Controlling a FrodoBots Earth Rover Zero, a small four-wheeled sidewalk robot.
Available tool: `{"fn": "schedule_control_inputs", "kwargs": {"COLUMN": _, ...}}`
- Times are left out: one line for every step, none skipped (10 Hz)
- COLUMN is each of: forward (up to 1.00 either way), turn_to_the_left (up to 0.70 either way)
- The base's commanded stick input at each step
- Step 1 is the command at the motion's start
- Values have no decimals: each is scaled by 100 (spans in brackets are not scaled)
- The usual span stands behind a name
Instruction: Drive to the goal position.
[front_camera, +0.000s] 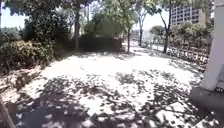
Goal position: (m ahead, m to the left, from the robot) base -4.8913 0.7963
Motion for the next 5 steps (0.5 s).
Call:
{"fn": "schedule_control_inputs", "kwargs": {"forward": 45, "turn_to_the_left": 27}}
{"fn": "schedule_control_inputs", "kwargs": {"forward": 45, "turn_to_the_left": 27}}
{"fn": "schedule_control_inputs", "kwargs": {"forward": 45, "turn_to_the_left": 27}}
{"fn": "schedule_control_inputs", "kwargs": {"forward": 45, "turn_to_the_left": 3}}
{"fn": "schedule_control_inputs", "kwargs": {"forward": 45, "turn_to_the_left": 0}}
